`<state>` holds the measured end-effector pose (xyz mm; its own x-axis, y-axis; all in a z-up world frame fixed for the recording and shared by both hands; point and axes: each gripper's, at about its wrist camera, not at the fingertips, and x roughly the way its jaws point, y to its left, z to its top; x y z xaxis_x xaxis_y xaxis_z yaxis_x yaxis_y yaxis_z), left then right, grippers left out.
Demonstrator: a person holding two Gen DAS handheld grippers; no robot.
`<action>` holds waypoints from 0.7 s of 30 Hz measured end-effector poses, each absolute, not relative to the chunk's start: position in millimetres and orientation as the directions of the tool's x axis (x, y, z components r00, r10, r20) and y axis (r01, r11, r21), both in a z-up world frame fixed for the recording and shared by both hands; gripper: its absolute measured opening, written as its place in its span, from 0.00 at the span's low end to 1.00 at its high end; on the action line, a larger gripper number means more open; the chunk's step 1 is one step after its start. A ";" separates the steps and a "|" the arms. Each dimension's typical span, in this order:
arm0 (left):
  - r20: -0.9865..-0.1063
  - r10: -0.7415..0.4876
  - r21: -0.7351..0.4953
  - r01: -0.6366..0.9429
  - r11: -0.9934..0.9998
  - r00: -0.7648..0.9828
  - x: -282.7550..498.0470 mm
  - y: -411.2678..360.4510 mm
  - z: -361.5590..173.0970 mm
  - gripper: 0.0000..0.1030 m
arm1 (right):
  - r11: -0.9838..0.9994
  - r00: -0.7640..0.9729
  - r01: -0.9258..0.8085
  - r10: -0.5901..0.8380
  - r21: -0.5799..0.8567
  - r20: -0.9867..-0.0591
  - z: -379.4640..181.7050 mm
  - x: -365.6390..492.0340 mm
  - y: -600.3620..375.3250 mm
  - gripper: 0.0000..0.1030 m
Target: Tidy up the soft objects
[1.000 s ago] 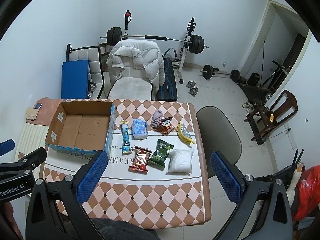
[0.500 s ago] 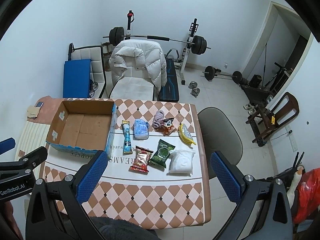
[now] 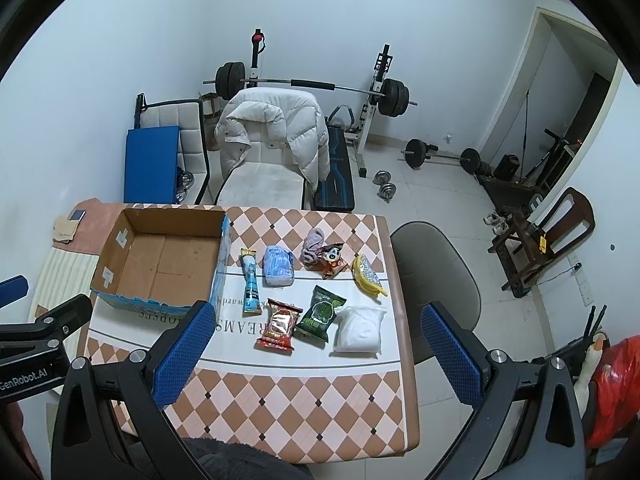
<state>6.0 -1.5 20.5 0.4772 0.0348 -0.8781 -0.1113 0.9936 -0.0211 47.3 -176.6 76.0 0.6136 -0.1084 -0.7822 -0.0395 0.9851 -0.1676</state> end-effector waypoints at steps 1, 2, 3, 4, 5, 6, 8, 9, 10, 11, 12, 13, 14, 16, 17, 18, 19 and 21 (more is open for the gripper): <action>-0.877 0.035 -0.021 -0.111 0.994 0.479 5.9 -1.8 21.4 1.00 | 0.985 0.614 -0.039 -0.109 -0.167 -0.782 76.0 47.0 -177.0 1.00; -0.878 0.034 -0.022 -0.110 0.994 0.478 5.9 -1.7 21.7 1.00 | 0.985 0.615 -0.038 -0.111 -0.170 -0.781 76.4 47.6 -176.5 1.00; -0.877 0.033 -0.023 -0.110 0.994 0.479 5.9 -1.9 22.2 1.00 | 0.985 0.616 -0.038 -0.111 -0.170 -0.780 76.7 47.0 -177.0 1.00; -0.877 0.033 -0.023 -0.110 0.994 0.480 5.8 -2.2 22.9 1.00 | 0.985 0.616 -0.038 -0.109 -0.168 -0.780 77.0 46.3 -177.3 1.00; -0.876 0.034 -0.022 -0.110 0.994 0.481 6.1 -3.2 23.5 1.00 | 0.985 0.617 -0.037 -0.111 -0.169 -0.779 77.2 46.6 -177.0 1.00; -0.877 0.034 -0.021 -0.110 0.994 0.480 6.0 -3.1 23.4 1.00 | 0.985 0.616 -0.038 -0.112 -0.171 -0.780 77.6 47.2 -177.0 1.00; -0.876 0.034 -0.022 -0.110 0.994 0.482 6.0 -3.3 24.3 1.00 | 0.985 0.618 -0.036 -0.112 -0.170 -0.778 78.4 46.7 -177.4 1.00; -0.876 0.034 -0.021 -0.109 0.994 0.482 6.3 -3.5 24.3 1.00 | 0.985 0.618 -0.037 -0.111 -0.170 -0.778 78.5 47.0 -177.0 1.00; -0.876 0.034 -0.022 -0.109 0.994 0.480 6.2 -3.1 23.7 1.00 | 0.985 0.618 -0.038 -0.110 -0.169 -0.779 78.6 46.9 -177.2 1.00; -0.876 0.035 -0.021 -0.111 0.994 0.481 6.0 -3.2 23.8 1.00 | 0.985 0.618 -0.037 -0.112 -0.171 -0.778 78.8 46.9 -177.2 1.00; -0.875 0.035 -0.021 -0.111 0.994 0.482 6.4 -3.4 24.5 1.00 | 0.985 0.619 -0.037 -0.112 -0.171 -0.777 79.1 46.8 -177.4 1.00; -0.876 0.035 -0.021 -0.111 0.994 0.480 6.4 -3.3 23.8 1.00 | 0.985 0.618 -0.038 -0.110 -0.170 -0.778 79.1 47.1 -177.5 1.00; -0.876 0.035 -0.021 -0.111 0.994 0.481 6.2 -3.2 23.9 1.00 | 0.985 0.619 -0.038 -0.111 -0.170 -0.778 79.2 47.0 -177.6 1.00; -0.875 0.034 -0.023 -0.112 0.993 0.483 5.7 -3.7 24.9 1.00 | 0.985 0.621 -0.037 -0.110 -0.169 -0.776 80.9 48.0 -177.3 1.00; -0.875 0.036 -0.020 -0.110 0.994 0.483 6.7 -4.0 25.4 1.00 | 0.985 0.621 -0.038 -0.109 -0.168 -0.776 82.2 48.7 -177.3 1.00; -0.874 0.036 -0.019 -0.109 0.994 0.484 7.6 -4.4 27.0 1.00 | 0.985 0.622 -0.038 -0.108 -0.168 -0.776 82.5 48.5 -177.6 1.00; -0.874 0.035 -0.021 -0.109 0.994 0.484 7.2 -4.3 27.1 1.00 | 0.985 0.623 -0.039 -0.108 -0.168 -0.775 84.9 48.6 -177.3 1.00; -0.874 0.036 -0.020 -0.109 0.994 0.485 7.7 -5.3 28.5 1.00 | 0.985 0.624 -0.041 -0.106 -0.168 -0.774 87.4 49.1 -176.1 1.00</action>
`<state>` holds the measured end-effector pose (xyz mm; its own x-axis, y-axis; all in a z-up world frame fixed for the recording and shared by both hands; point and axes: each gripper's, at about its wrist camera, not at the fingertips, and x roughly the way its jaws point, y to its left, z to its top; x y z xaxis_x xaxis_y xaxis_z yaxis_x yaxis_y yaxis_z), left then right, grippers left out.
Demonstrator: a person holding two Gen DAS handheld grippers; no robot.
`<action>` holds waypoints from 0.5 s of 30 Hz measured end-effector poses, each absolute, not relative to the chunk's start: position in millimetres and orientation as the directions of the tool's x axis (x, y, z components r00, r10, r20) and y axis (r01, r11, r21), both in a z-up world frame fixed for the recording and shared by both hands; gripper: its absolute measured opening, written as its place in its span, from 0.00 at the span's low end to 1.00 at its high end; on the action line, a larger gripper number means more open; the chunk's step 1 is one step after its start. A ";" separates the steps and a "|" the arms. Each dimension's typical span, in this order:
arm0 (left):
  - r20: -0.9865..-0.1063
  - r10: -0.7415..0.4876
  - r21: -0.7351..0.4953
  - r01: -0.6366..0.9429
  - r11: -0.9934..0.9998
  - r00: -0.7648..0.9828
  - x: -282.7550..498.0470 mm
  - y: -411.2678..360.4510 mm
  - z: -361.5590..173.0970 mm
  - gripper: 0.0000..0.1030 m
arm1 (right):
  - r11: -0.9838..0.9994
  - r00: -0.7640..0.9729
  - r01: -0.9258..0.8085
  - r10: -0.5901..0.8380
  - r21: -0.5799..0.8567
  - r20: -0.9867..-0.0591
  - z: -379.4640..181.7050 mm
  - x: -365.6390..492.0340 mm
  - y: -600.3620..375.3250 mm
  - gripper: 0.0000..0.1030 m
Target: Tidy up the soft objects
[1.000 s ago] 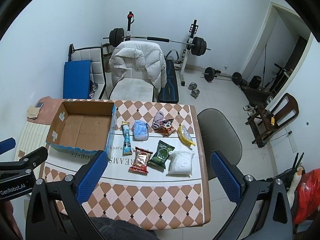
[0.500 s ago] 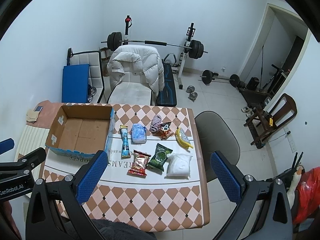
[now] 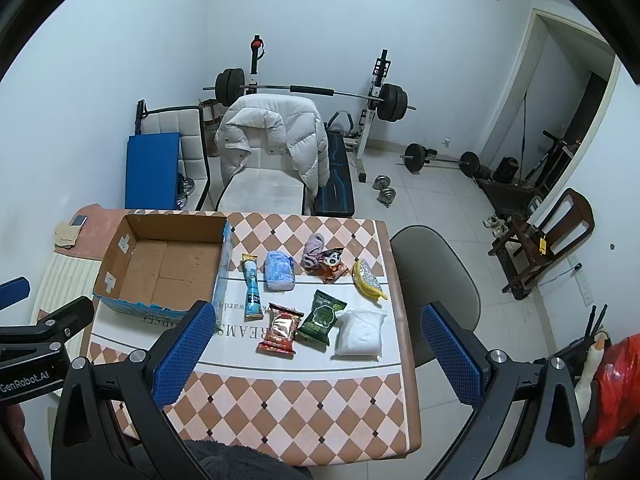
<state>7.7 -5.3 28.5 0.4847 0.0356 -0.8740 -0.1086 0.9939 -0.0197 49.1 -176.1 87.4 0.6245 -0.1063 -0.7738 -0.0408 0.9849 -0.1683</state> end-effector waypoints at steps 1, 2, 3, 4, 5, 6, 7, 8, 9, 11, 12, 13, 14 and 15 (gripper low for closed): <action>-0.874 0.035 -0.020 -0.108 0.994 0.485 7.6 -5.2 28.5 1.00 | 0.985 0.628 -0.042 -0.106 -0.169 -0.771 90.1 50.1 -174.0 1.00; -0.873 0.036 -0.019 -0.108 0.994 0.486 7.4 -5.2 28.5 1.00 | 0.985 0.630 -0.041 -0.106 -0.170 -0.769 91.2 50.4 -173.2 1.00; -0.873 0.036 -0.019 -0.108 0.994 0.486 7.3 -5.1 28.2 1.00 | 0.985 0.633 -0.041 -0.106 -0.170 -0.767 92.3 50.4 -171.7 1.00; -0.873 0.036 -0.019 -0.109 0.994 0.486 7.2 -5.0 28.2 1.00 | 0.985 0.634 -0.042 -0.103 -0.168 -0.766 92.6 49.9 -170.9 1.00; -0.873 0.036 -0.020 -0.109 0.994 0.486 7.1 -4.9 28.1 1.00 | 0.985 0.635 -0.042 -0.102 -0.166 -0.765 92.5 48.7 -170.5 1.00; -0.873 0.036 -0.020 -0.109 0.994 0.486 6.8 -4.9 27.9 1.00 | 0.985 0.637 -0.042 -0.101 -0.166 -0.764 92.5 47.1 -170.4 1.00; -0.872 0.037 -0.019 -0.111 0.994 0.488 7.9 -5.3 29.5 1.00 | 0.985 0.638 -0.043 -0.100 -0.166 -0.764 93.7 48.3 -169.4 1.00; -0.871 0.038 -0.019 -0.112 0.994 0.489 8.5 -4.3 31.4 1.00 | 0.985 0.636 -0.043 -0.100 -0.165 -0.765 92.2 46.9 -170.7 1.00; -0.871 0.039 -0.019 -0.113 0.993 0.490 9.2 -3.0 32.2 1.00 | 0.986 0.636 -0.043 -0.100 -0.164 -0.765 91.9 46.5 -170.4 1.00; -0.871 0.039 -0.021 -0.116 0.993 0.490 10.8 -1.4 34.0 1.00 | 0.986 0.636 -0.048 -0.095 -0.162 -0.766 92.2 46.4 -168.4 1.00; -0.871 0.039 -0.020 -0.115 0.993 0.490 10.2 -1.3 33.8 1.00 | 0.986 0.635 -0.050 -0.093 -0.161 -0.767 91.3 45.1 -168.3 1.00; -0.871 0.041 -0.019 -0.115 0.993 0.490 12.5 -1.3 35.1 1.00 | 0.986 0.634 -0.053 -0.090 -0.159 -0.768 91.8 45.9 -167.5 1.00; -0.870 0.040 -0.019 -0.114 0.993 0.491 9.9 -0.8 33.4 1.00 | 0.986 0.633 -0.056 -0.086 -0.156 -0.769 91.9 46.7 -166.7 1.00; -0.870 0.039 -0.020 -0.113 0.993 0.491 9.3 -0.7 32.9 1.00 | 0.987 0.631 -0.058 -0.082 -0.152 -0.772 91.1 47.5 -166.5 1.00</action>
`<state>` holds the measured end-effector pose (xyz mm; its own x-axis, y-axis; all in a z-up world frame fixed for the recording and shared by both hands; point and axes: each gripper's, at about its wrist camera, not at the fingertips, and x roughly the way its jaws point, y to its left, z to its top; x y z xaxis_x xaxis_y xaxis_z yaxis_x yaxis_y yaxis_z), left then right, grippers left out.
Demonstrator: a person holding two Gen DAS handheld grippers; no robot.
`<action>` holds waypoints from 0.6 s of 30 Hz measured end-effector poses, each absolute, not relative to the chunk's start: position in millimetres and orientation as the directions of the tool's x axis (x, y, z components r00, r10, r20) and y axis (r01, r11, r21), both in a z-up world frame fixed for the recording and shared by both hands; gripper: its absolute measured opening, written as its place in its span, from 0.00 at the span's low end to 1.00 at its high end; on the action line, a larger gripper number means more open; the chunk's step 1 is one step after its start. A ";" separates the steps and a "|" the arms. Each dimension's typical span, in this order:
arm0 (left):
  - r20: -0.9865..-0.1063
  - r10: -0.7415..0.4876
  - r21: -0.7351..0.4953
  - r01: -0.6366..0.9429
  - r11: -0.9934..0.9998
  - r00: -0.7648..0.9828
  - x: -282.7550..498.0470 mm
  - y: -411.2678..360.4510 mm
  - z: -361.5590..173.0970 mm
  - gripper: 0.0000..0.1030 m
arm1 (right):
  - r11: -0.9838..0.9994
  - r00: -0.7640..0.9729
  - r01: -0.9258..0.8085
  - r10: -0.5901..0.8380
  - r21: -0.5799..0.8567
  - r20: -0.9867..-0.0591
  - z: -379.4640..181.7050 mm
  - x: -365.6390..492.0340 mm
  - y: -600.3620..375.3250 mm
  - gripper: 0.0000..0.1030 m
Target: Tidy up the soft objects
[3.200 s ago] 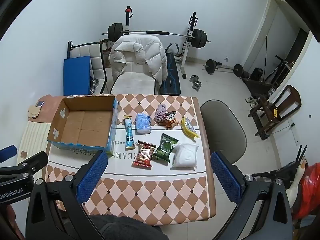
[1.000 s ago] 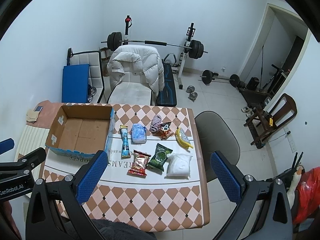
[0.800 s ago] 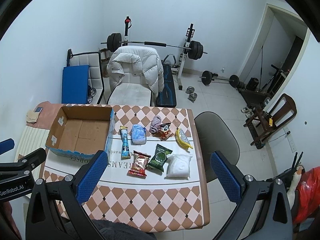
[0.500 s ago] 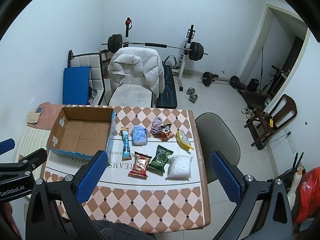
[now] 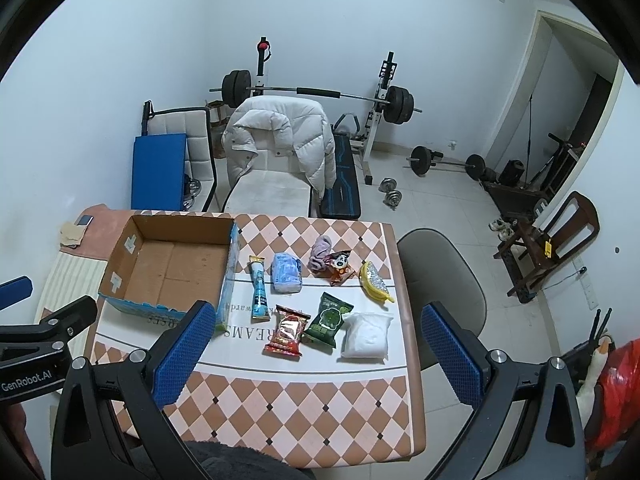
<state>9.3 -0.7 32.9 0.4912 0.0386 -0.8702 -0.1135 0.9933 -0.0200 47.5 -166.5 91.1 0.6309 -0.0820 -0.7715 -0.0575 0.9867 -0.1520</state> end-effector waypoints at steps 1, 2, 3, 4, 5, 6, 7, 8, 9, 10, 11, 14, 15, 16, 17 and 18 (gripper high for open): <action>-0.871 0.038 -0.020 -0.112 0.994 0.490 12.9 -0.5 33.7 1.00 | 0.988 0.627 -0.059 -0.077 -0.146 -0.775 87.6 46.8 -167.4 1.00; -0.868 0.040 -0.016 -0.110 0.994 0.494 7.4 -1.4 31.0 1.00 | 0.989 0.619 -0.059 -0.067 -0.132 -0.783 83.7 47.8 -170.3 1.00; -0.870 0.041 -0.013 -0.107 0.994 0.492 9.9 -0.3 28.6 1.00 | 0.992 0.609 -0.058 -0.054 -0.113 -0.792 80.3 51.7 -174.0 1.00; -0.871 0.040 -0.011 -0.102 0.995 0.490 16.7 -1.1 26.1 1.00 | 0.995 0.596 -0.054 -0.036 -0.085 -0.802 75.4 57.4 -180.7 1.00; -0.872 0.040 -0.010 -0.100 0.995 0.488 21.6 -1.1 20.2 1.00 | 0.997 0.575 -0.045 -0.026 -0.063 -0.818 67.5 65.6 -190.2 1.00; -0.876 0.042 -0.004 -0.094 0.996 0.480 31.1 -3.3 10.8 1.00 | 0.999 0.547 -0.029 -0.018 -0.041 -0.837 57.6 75.1 -202.5 1.00; -0.883 0.038 -0.002 -0.086 0.996 0.467 39.7 -5.9 -3.3 1.00 | 1.000 0.527 -0.012 -0.011 -0.021 -0.850 47.4 83.3 -213.7 1.00; -0.896 0.031 -0.002 -0.074 0.997 0.443 54.2 -11.0 -18.3 1.00 | 1.000 0.496 0.015 -0.008 -0.001 -0.868 33.7 94.9 -228.8 1.00; -0.909 0.021 -0.006 -0.064 0.998 0.415 66.3 -15.6 -32.0 1.00 | 0.999 0.463 0.042 0.000 0.021 -0.887 17.4 108.8 -244.9 1.00; -0.924 -0.003 -0.025 -0.053 0.998 0.381 79.8 -20.6 -48.3 1.00 | 0.998 0.429 0.061 0.002 0.031 -0.903 1.7 121.1 -257.9 1.00; -0.941 -0.026 -0.044 -0.045 0.998 0.336 94.3 -26.3 -67.9 1.00 | 0.996 0.375 0.086 -0.009 0.026 -0.927 -19.8 135.4 -272.4 1.00; -0.975 -0.115 -0.122 -0.025 0.992 0.190 133.1 -47.0 -129.7 1.00 | 0.990 0.251 0.138 -0.010 0.026 -0.968 -88.3 170.7 -312.4 1.00; -0.980 -0.132 -0.136 -0.020 0.991 0.148 143.2 -56.3 -149.5 1.00 | 0.989 0.211 0.147 -0.011 0.020 -0.978 -113.4 183.1 -323.6 1.00; -0.983 -0.143 -0.146 -0.012 0.989 0.115 153.4 -66.1 -168.3 1.00 | 0.989 0.174 0.150 -0.021 0.006 -0.985 -137.8 194.3 -333.7 1.00; -0.986 -0.146 -0.147 -0.003 0.989 0.082 161.5 -80.8 -190.0 1.00 | 0.988 0.143 0.151 -0.032 -0.010 -0.989 -157.9 202.7 -341.6 1.00; -0.988 -0.141 -0.142 0.001 0.990 0.055 167.7 -91.6 -207.4 1.00 | 0.988 0.103 0.150 -0.037 -0.021 -0.994 -182.6 213.0 -349.5 1.00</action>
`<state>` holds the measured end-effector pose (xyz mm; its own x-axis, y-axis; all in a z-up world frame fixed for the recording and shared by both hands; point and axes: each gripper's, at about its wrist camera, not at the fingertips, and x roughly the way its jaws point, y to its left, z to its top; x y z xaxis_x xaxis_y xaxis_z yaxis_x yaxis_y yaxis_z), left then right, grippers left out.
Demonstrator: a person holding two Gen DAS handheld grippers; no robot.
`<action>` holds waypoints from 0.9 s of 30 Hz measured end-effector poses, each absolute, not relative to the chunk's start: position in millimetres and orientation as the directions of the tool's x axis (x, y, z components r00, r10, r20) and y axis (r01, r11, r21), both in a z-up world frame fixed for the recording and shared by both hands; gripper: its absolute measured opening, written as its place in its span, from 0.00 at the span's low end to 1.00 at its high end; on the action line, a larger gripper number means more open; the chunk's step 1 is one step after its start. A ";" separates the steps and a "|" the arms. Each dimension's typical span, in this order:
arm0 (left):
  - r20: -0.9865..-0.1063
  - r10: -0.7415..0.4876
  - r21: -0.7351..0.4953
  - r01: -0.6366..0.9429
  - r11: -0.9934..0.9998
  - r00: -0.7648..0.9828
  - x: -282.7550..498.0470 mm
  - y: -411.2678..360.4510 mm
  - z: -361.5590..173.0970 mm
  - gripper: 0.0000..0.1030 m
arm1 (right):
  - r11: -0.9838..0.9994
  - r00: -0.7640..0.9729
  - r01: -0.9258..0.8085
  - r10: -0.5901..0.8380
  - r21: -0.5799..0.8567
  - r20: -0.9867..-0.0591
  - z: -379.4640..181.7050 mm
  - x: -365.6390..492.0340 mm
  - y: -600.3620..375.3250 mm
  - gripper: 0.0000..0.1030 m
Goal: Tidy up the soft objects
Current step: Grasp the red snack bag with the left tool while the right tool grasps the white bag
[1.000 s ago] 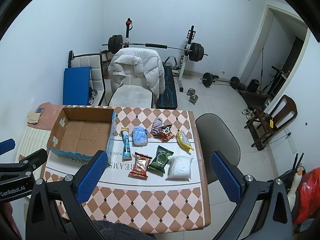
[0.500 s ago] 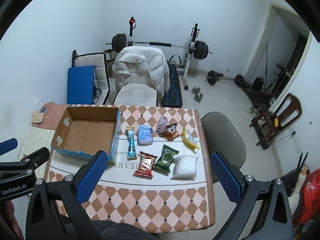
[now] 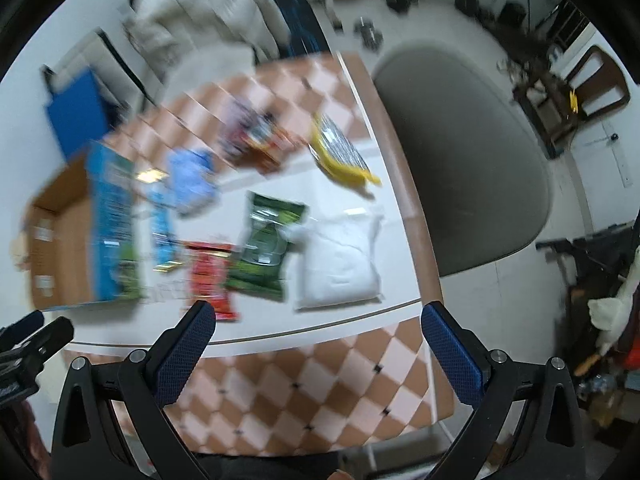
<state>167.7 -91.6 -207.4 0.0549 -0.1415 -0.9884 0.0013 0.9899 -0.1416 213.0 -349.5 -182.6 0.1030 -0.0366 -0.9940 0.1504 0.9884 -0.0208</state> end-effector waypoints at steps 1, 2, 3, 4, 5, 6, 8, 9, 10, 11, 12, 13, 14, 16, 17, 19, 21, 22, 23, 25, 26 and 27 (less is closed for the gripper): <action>-0.990 -0.141 -0.141 0.007 0.990 0.020 174.0 -102.0 -226.5 1.00 | 0.988 0.076 0.150 -0.038 -0.026 -0.996 -202.1 220.3 -356.2 1.00; -0.990 -0.143 -0.143 0.013 0.990 -0.017 181.1 -112.6 -248.7 0.97 | 0.988 0.045 0.150 -0.038 -0.030 -0.998 -224.3 228.5 -362.7 1.00; -0.989 -0.136 -0.137 0.020 0.990 -0.051 188.2 -120.3 -268.0 0.97 | 0.989 0.018 0.144 -0.037 -0.034 -0.999 -241.6 234.5 -366.9 1.00; -0.988 -0.127 -0.129 0.025 0.991 -0.083 194.2 -126.7 -285.2 0.96 | 0.990 -0.011 0.137 -0.033 -0.034 -0.999 -259.7 240.6 -370.9 1.00; -0.984 -0.127 -0.131 0.023 0.991 -0.123 199.7 -133.8 -306.4 0.96 | 0.991 -0.034 0.130 -0.031 -0.036 -0.999 -275.6 245.0 -372.9 1.00; -0.981 -0.124 -0.129 0.023 0.991 -0.151 203.9 -138.3 -320.8 0.96 | 0.992 -0.051 0.121 -0.037 -0.043 -0.998 -289.2 248.7 -374.6 1.00; -0.972 -0.116 -0.123 0.022 0.992 -0.204 209.5 -147.0 -349.2 0.96 | 0.993 -0.085 0.105 -0.044 -0.052 -0.995 -314.0 255.1 -377.5 1.00; -0.970 -0.110 -0.118 0.026 0.993 -0.218 211.0 -150.2 -358.1 0.96 | 0.994 -0.097 0.095 -0.045 -0.054 -0.994 -322.6 256.9 -377.8 1.00; -0.968 -0.097 -0.108 0.034 0.994 -0.231 212.4 -153.6 -367.0 0.96 | 0.995 -0.112 0.082 -0.050 -0.059 -0.992 -332.5 257.8 -378.4 1.00; -0.966 -0.089 -0.102 0.042 0.994 -0.243 212.9 -156.7 -374.9 0.96 | 0.995 -0.120 0.076 -0.051 -0.061 -0.991 -338.3 258.2 -378.9 1.00; -0.963 -0.080 -0.096 0.051 0.994 -0.256 213.0 -159.5 -382.7 0.96 | 0.996 -0.127 0.070 -0.048 -0.058 -0.991 -344.3 258.4 -379.5 1.00; -0.962 -0.069 -0.087 0.057 0.995 -0.265 214.2 -161.6 -390.3 0.96 | 0.997 -0.138 0.061 -0.046 -0.055 -0.989 -350.9 258.1 -379.8 1.00; -0.961 -0.064 -0.082 0.057 0.995 -0.269 214.2 -162.4 -394.2 0.96 | 0.997 -0.147 0.053 -0.047 -0.055 -0.988 -357.0 257.6 -379.9 1.00; -0.962 -0.058 -0.074 0.053 0.996 -0.266 214.3 -164.3 -401.1 0.87 | 0.998 -0.160 0.040 -0.046 -0.053 -0.986 -368.9 256.9 -379.7 1.00; -0.961 -0.062 -0.078 0.050 0.996 -0.269 214.8 -165.0 -403.5 0.78 | 0.998 -0.167 0.041 -0.039 -0.046 -0.985 -374.6 256.4 -380.1 1.00; -0.964 -0.042 -0.058 0.054 0.997 -0.262 214.7 -167.4 -405.0 0.69 | 0.998 -0.180 0.043 -0.028 -0.036 -0.983 -383.0 255.3 -380.2 1.00; -0.971 -0.016 -0.037 0.080 0.996 -0.240 215.4 -173.8 -405.3 0.57 | 0.998 -0.178 0.044 -0.032 -0.041 -0.984 -391.8 254.3 -380.6 1.00; -0.972 -0.014 -0.036 0.087 0.996 -0.235 214.3 -175.9 -404.4 0.47 | 0.998 -0.180 0.046 -0.033 -0.042 -0.983 -395.2 254.3 -380.6 1.00; -0.972 -0.013 -0.035 0.090 0.995 -0.236 213.5 -177.5 -404.8 0.45 | 0.998 -0.184 0.052 -0.027 -0.037 -0.982 -398.7 253.7 -381.1 1.00; -0.973 -0.007 -0.029 0.090 0.996 -0.232 209.2 -178.1 -406.5 0.44 | 0.997 -0.190 0.063 -0.022 -0.034 -0.982 -405.1 249.6 -382.1 0.98; -0.973 -0.001 -0.022 0.089 0.996 -0.231 208.8 -175.3 -405.2 0.43 | 0.997 -0.194 0.068 -0.023 -0.037 -0.981 -408.3 246.6 -383.0 0.88; -0.973 0.003 -0.017 0.089 0.996 -0.229 206.0 -173.8 -405.1 0.43 | 0.997 -0.198 0.078 -0.005 -0.021 -0.980 -412.7 243.6 -384.9 0.84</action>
<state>206.0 -173.8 -405.1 -0.2290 0.0034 -0.9734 0.0887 0.9959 -0.0174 243.6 -384.9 -412.7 -0.1983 -0.0053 -0.9801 0.0780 0.9967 -0.0211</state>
